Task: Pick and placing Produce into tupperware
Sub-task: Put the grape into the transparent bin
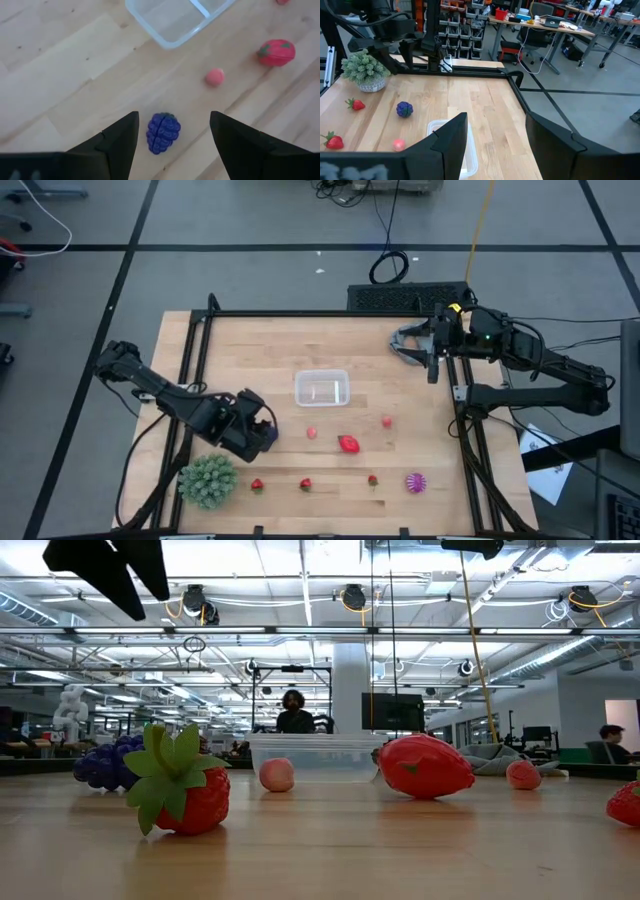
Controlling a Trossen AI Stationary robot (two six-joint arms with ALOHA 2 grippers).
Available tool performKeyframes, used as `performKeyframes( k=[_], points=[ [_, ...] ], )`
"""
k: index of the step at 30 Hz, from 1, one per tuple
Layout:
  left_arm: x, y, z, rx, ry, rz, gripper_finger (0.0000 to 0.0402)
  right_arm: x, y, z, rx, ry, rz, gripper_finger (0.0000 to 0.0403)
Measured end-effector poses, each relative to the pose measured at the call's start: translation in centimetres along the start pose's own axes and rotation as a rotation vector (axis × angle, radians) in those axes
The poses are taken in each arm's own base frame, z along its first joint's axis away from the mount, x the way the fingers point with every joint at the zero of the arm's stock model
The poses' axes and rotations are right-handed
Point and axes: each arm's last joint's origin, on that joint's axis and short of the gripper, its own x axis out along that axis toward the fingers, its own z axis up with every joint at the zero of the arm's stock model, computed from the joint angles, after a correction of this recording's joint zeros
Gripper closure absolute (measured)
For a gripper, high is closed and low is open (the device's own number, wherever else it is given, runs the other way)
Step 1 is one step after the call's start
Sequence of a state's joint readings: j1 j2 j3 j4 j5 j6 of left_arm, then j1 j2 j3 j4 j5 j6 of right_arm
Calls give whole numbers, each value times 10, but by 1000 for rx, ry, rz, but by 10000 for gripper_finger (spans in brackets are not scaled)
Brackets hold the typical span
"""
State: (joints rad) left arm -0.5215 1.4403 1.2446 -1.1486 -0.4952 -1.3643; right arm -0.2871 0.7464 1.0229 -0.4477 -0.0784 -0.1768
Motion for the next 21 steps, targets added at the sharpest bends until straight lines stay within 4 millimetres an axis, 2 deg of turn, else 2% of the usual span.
performKeyframes(
  k=[9,17,21],
  points=[
    [-5,-4,-12,9,39,-27,150,0,0,-3,2,27,5,211],
    [9,-14,-20,51,73,0,150,0,1,-5,4,54,10,211],
    [18,-22,-25,107,118,-7,125,0,1,-6,5,58,11,211]
  ],
)
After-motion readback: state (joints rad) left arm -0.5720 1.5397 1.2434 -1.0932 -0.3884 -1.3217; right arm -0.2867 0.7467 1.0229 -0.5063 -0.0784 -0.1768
